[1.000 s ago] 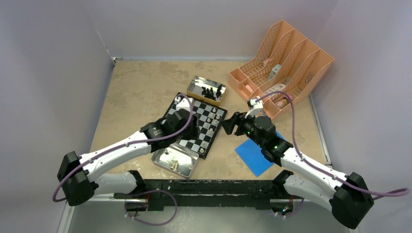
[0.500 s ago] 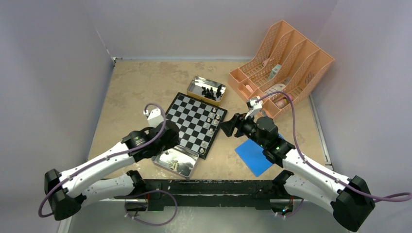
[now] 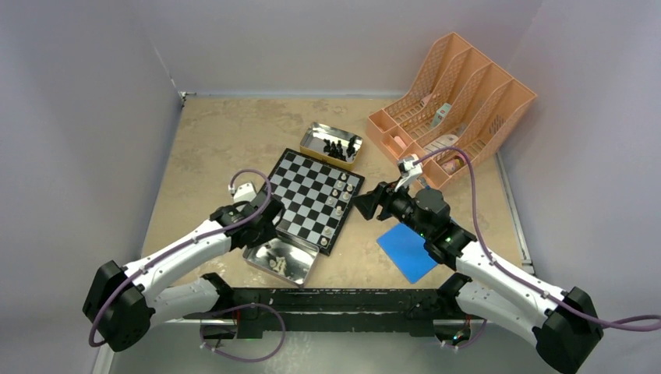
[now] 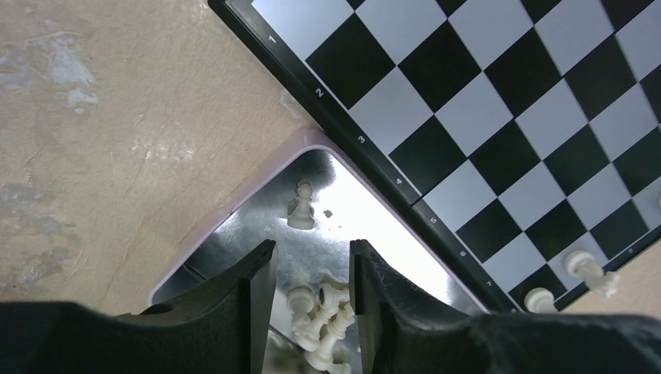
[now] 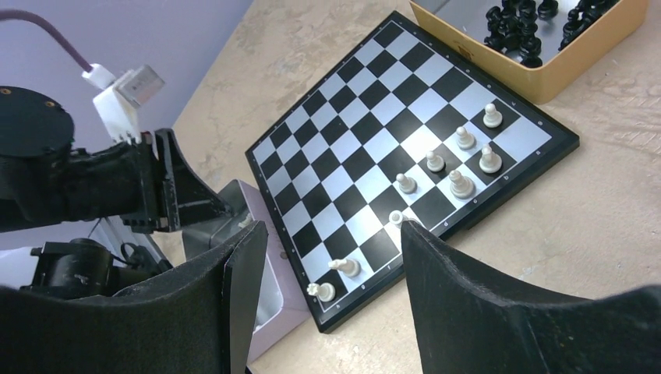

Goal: Set up the chess pieces on the board
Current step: Pick up the chess piece from the storage box.

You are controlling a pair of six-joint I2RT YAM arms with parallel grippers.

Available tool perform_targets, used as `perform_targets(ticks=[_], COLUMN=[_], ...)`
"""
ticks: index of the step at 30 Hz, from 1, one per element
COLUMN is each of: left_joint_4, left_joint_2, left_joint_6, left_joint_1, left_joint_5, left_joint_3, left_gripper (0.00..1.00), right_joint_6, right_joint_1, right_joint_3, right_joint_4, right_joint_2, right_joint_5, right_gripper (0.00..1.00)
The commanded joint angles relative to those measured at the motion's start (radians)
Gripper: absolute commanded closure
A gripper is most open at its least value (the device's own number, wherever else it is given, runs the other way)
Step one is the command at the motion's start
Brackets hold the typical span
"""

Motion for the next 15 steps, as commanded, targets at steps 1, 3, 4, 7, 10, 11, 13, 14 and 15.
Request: perform_targets(ticks=[1,3,4,7,10,11,13,14,15], left_joint_4=[0.096,0.078,0.080,0.119,0.140,0.140,0.146,0.153,0.157], left_joint_2=[0.009,0.043,0.056,0.080,0.106,0.114,0.125,0.130,0.132], left_joint_6=[0.088,0.074,0.070,0.079,0.086,0.085,0.084,0.085,0.086], left_joint_1=[0.020,0.022,0.025,0.029,0.034,0.034,0.035,0.035,0.036], left_joint_5=[0.050,0.024,0.018,0.026,0.034,0.034,0.034,0.034,0.034], left_joint_3=[-0.017,-0.020,-0.026,-0.049,-0.057,-0.059,-0.064,-0.068,-0.073], left_gripper=[0.62,0.64,0.64,0.67,0.69,0.69,0.69,0.69,0.69], right_joint_6=[-0.014,-0.017,-0.017,-0.017,-0.023,-0.023,-0.023,-0.023,-0.022], right_joint_1=[-0.001,-0.001,-0.001,-0.001,-0.001,0.000,-0.001,0.000,-0.001], right_joint_3=[0.007,0.006,0.004,0.002,0.003,0.001,-0.002,-0.004,-0.005], right_joint_4=[0.034,0.034,0.035,0.045,0.041,0.043,0.048,0.051,0.052], right_joint_2=[-0.029,-0.032,-0.034,-0.038,-0.037,-0.037,-0.035,-0.033,-0.031], right_joint_5=[-0.019,-0.019,-0.017,-0.022,-0.017,-0.015,-0.018,-0.020,-0.021], right_gripper=[0.34,0.34,0.34,0.34,0.34,0.34,0.34,0.34,0.34])
